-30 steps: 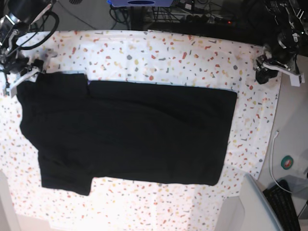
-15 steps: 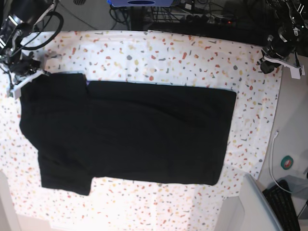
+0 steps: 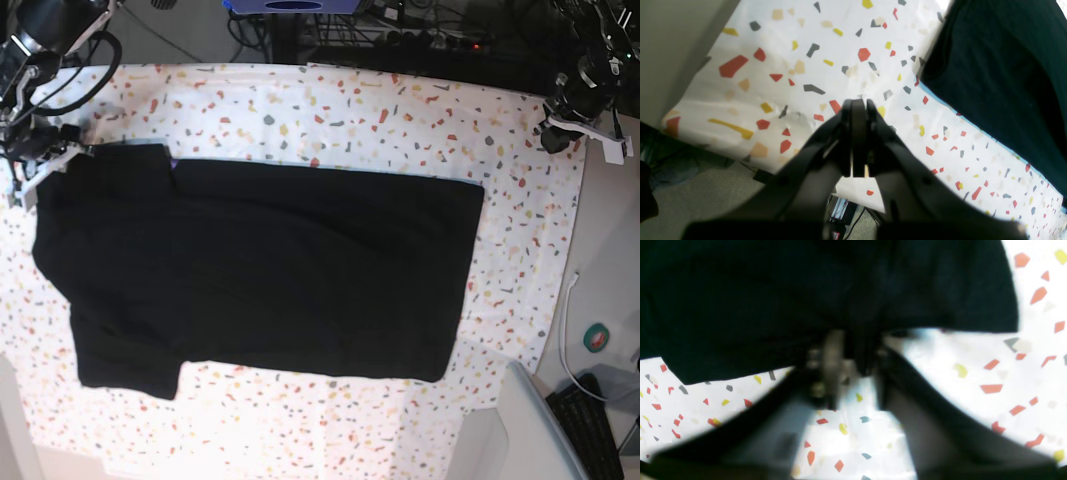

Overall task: Layout the t-shirt on the table in an organized manner, then fold the t-shirt properly
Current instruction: 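Grasp the shirt's sleeve corner with the right gripper and tug it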

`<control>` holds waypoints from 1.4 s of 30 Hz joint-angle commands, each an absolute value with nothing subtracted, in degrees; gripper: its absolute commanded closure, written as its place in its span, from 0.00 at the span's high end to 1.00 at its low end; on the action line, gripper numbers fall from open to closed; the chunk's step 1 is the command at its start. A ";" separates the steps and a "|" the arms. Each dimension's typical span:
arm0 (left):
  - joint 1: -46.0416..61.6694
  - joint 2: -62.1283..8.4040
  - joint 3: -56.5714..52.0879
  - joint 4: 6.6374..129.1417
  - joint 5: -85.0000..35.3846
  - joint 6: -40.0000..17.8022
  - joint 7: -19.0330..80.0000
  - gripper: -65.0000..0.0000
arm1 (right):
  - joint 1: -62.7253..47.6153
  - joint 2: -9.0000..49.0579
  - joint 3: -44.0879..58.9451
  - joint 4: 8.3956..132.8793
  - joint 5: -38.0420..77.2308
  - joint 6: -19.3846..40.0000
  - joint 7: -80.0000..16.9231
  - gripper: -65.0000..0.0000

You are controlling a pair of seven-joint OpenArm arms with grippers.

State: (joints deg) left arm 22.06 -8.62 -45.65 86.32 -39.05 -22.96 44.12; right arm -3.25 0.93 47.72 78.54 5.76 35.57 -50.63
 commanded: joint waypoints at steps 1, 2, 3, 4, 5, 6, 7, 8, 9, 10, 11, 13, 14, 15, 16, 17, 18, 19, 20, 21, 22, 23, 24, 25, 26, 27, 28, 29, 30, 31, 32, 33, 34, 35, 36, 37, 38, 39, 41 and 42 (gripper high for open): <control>22.29 -9.45 -45.85 87.08 -38.11 -23.52 43.03 0.00 | -2.77 1.71 47.96 79.43 6.37 35.56 -49.89 0.43; 22.11 -9.36 -45.85 87.16 -36.70 -23.52 43.03 0.00 | -2.86 1.71 48.04 79.43 6.37 35.56 -49.89 0.46; 21.93 -9.19 -45.85 87.34 -35.12 -23.52 43.03 0.00 | -2.86 1.63 48.13 79.43 6.46 35.56 -49.89 0.46; 21.93 -9.10 -45.85 87.43 -33.98 -23.60 43.03 0.00 | -2.86 1.63 48.22 79.34 6.46 35.56 -49.89 0.44; 21.85 -9.10 -45.85 87.52 -33.19 -23.60 43.03 0.00 | -2.95 1.63 48.31 79.34 6.46 35.56 -49.89 0.42; 21.85 -9.10 -45.85 87.52 -33.10 -23.60 43.03 0.00 | -2.95 1.63 48.31 79.34 6.46 35.56 -49.98 0.37; 21.85 -9.10 -45.85 87.52 -33.27 -23.60 43.03 0.00 | -2.95 1.63 48.31 79.34 6.46 35.56 -50.07 0.32; 21.85 -9.10 -45.85 87.52 -33.27 -23.60 43.03 0.00 | -3.03 1.63 48.31 79.34 6.46 35.56 -50.07 0.25; 21.85 -9.10 -45.93 87.52 -33.27 -23.60 43.03 0.00 | -3.03 1.63 48.31 79.34 6.46 35.56 -50.15 0.17; 21.85 -9.10 -45.93 87.52 -33.27 -23.60 43.03 0.00 | -3.03 1.63 48.31 79.34 6.46 35.56 -50.15 0.09; 21.85 -9.10 -45.93 87.52 -33.27 -23.60 43.03 0.00 | -3.12 1.63 48.31 79.34 6.46 35.56 -50.15 0.02; 21.85 -9.10 -45.93 87.60 -33.27 -23.60 43.03 0.00 | -3.12 1.63 48.31 79.34 6.46 35.56 -50.15 0.00; 21.85 -9.10 -45.93 87.60 -33.27 -23.60 43.03 0.00 | -3.12 1.63 48.31 79.34 6.37 35.56 -50.24 0.00; 21.85 -9.10 -45.85 87.60 -33.27 -23.60 43.03 0.00 | -3.21 1.63 48.31 79.43 6.37 35.56 -50.24 0.00; 21.85 -9.10 -45.85 87.60 -33.27 -23.60 43.03 0.00 | -3.21 1.63 48.31 79.43 6.37 35.56 -50.42 0.00; 21.85 -9.10 -45.93 87.60 -33.27 -23.60 43.03 0.00 | -3.21 1.63 48.31 79.43 6.37 35.56 -51.21 0.00; 21.85 -9.10 -45.93 87.60 -33.27 -23.60 43.03 0.00 | -3.21 1.63 48.31 79.69 6.37 35.56 -52.18 0.00; 21.85 -9.10 -45.93 87.60 -33.27 -23.60 43.03 0.00 | -3.12 1.63 48.31 79.96 6.46 35.56 -53.32 0.00; 21.85 -9.10 -45.93 87.60 -33.27 -23.60 43.03 0.00 | -2.95 1.63 48.22 80.22 6.55 35.56 -54.29 0.00; 21.85 -9.10 -45.93 87.60 -33.27 -23.60 43.03 0.00 | -2.86 1.63 48.22 80.92 6.55 35.56 -55.16 0.00; 21.76 -9.10 -45.93 87.60 -33.27 -23.60 43.03 0.00 | -2.86 1.54 48.13 81.98 6.55 35.56 -55.69 0.00; 21.76 -9.10 -45.93 87.60 -33.27 -23.60 43.03 0.00 | -2.95 1.10 48.31 83.12 6.55 35.56 -55.96 0.00; 21.76 -9.10 -45.93 87.60 -33.27 -23.60 43.03 0.00 | -3.03 0.31 48.31 84.35 6.37 35.56 -55.87 0.00; 21.76 -9.10 -45.93 87.60 -33.27 -23.60 43.03 0.00 | -3.12 -0.13 48.31 85.23 6.37 35.56 -55.78 0.00; 21.76 -9.10 -46.02 87.60 -33.27 -23.60 43.03 0.00 | -3.12 -0.48 48.40 86.02 6.29 35.56 -55.78 0.00; 21.76 -9.10 -46.02 87.60 -33.27 -23.60 43.03 0.00 | -3.21 -0.75 48.40 86.73 6.29 35.56 -55.87 0.00; 21.76 -9.10 -46.11 87.60 -33.27 -23.60 43.03 0.00 | -3.21 -1.01 48.40 87.25 6.29 35.47 -56.22 0.00; 21.76 -9.10 -46.11 87.60 -33.27 -23.60 43.03 0.00 | -3.21 -1.71 48.40 87.87 6.29 35.47 -56.22 0.00; 21.76 -9.10 -46.11 87.60 -33.27 -23.60 43.03 0.00 | -3.21 -2.24 48.40 88.57 6.29 35.47 -56.22 0.00; 21.76 -9.10 -46.20 87.60 -33.27 -23.60 43.03 0.00 | -3.30 -2.59 48.40 89.45 6.20 35.47 -56.31 0.00; 21.76 -9.10 -46.29 87.60 -33.27 -23.60 43.03 0.00 | -3.56 -3.03 47.96 90.24 6.20 35.47 -56.31 0.00; 21.76 -9.10 -46.29 87.60 -33.27 -23.60 43.03 0.00 | -3.56 -3.21 47.69 90.68 6.20 35.47 -56.31 0.00; 21.76 -9.10 -46.29 87.60 -33.27 -23.60 43.03 0.00 | -3.12 -3.21 47.69 90.68 6.20 35.47 -56.31 0.00; 21.76 -9.10 -46.20 87.60 -33.27 -23.60 43.03 0.00 | -2.24 -3.21 47.69 90.59 6.20 35.47 -56.31 0.00; 21.76 -9.10 -46.02 87.60 -33.27 -23.60 43.03 0.00 | -1.19 -3.03 47.69 90.33 6.20 35.47 -56.31 0.00; 21.67 -9.10 -45.93 87.60 -33.27 -23.60 43.03 0.00 | -0.22 -2.68 47.60 90.07 6.20 35.03 -56.31 0.00; 21.67 -9.10 -45.93 87.60 -33.27 -23.60 43.03 0.00 | 0.84 -2.68 47.25 89.36 6.20 34.24 -56.13 0.00; 21.67 -9.10 -45.85 87.60 -33.27 -23.60 43.03 0.00 | 2.15 -2.24 46.20 88.48 6.20 33.36 -55.78 0.00; 21.58 -9.10 -45.85 87.60 -33.10 -23.60 43.03 0.00 | 4.62 -0.13 43.82 85.67 6.29 32.04 -55.78 0.00; 21.41 -9.10 -45.85 87.52 -33.10 -23.60 43.03 0.00 | 6.20 0.66 42.68 83.74 6.29 31.52 -55.69 0.00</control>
